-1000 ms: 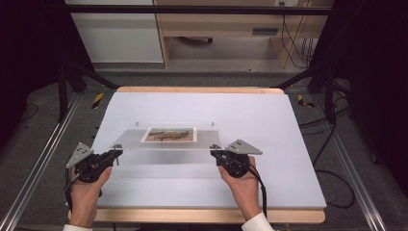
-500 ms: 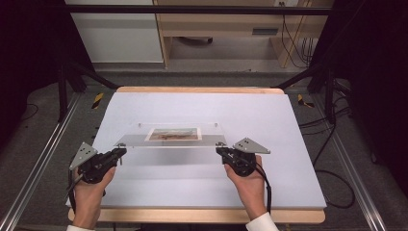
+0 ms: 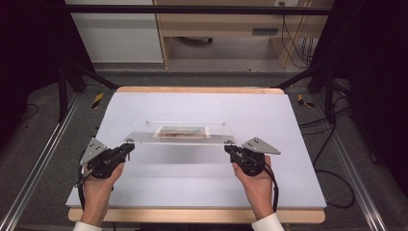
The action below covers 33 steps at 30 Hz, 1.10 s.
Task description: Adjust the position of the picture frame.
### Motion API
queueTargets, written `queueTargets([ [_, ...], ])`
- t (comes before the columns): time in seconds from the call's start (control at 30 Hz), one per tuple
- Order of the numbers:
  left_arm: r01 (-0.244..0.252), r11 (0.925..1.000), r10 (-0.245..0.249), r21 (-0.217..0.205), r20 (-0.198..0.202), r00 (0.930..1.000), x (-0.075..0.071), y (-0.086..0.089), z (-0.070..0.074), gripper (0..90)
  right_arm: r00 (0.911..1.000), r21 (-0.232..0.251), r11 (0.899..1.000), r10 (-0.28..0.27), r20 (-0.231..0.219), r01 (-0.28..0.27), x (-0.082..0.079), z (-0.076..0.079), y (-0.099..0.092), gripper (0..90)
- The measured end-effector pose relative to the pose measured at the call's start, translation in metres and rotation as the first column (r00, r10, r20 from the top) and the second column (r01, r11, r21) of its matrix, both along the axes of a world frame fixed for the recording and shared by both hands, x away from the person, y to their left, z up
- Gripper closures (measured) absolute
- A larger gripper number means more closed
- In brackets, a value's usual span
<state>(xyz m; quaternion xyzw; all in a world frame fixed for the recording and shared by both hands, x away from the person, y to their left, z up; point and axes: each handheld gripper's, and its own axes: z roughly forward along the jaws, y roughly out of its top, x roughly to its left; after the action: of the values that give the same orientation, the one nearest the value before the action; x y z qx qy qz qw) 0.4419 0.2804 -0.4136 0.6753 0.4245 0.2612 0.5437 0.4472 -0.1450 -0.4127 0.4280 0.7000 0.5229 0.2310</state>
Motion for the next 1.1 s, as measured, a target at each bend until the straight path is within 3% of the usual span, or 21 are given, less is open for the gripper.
queueTargets([
  [0.6,0.050,0.9987,-0.050,0.002,0.023,0.9985,0.009,-0.035,0.006,82.8,0.9982,-0.005,0.998,-0.060,0.010,0.060,-0.007,0.006,-0.035,83.0],
  [1.1,0.065,0.9978,-0.065,0.013,0.020,0.9977,0.015,-0.053,0.002,82.5,0.9961,-0.005,0.996,-0.088,-0.004,0.088,-0.006,0.003,-0.052,83.0],
])
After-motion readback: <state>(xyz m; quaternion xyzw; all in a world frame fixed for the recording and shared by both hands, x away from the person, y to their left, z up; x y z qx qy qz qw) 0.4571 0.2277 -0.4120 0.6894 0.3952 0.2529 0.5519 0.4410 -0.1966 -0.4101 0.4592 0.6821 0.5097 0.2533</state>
